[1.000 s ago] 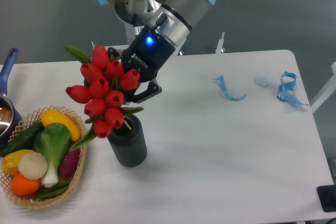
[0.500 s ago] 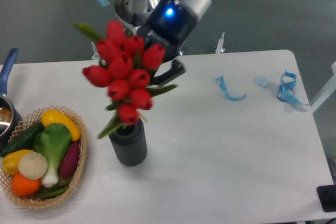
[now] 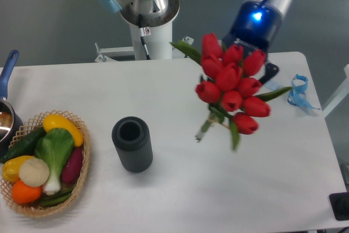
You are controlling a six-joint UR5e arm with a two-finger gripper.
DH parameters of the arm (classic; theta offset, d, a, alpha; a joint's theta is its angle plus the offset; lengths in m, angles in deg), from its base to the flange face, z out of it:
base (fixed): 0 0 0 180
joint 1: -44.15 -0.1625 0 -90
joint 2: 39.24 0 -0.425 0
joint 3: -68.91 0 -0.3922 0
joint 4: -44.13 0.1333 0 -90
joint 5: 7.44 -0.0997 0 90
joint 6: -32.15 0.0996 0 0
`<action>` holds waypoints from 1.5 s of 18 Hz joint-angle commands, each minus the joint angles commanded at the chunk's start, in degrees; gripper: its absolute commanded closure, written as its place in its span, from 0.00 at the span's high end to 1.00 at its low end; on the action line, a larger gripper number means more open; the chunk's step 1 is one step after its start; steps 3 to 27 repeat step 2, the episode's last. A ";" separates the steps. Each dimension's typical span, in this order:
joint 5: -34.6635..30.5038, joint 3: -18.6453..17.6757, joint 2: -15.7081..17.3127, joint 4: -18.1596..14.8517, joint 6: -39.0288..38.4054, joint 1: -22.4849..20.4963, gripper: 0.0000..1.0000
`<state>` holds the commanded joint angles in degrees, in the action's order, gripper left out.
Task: Pick up the flowers from the vase
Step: 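Carry the tulip bouquet up and away from the vase toward the ribbons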
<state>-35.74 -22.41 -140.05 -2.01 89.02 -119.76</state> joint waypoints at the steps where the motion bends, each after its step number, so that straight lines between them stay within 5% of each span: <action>1: 0.00 -1.22 0.00 0.09 1.13 -0.88 0.40; 27: 0.09 -1.76 0.09 0.00 2.27 -1.32 0.40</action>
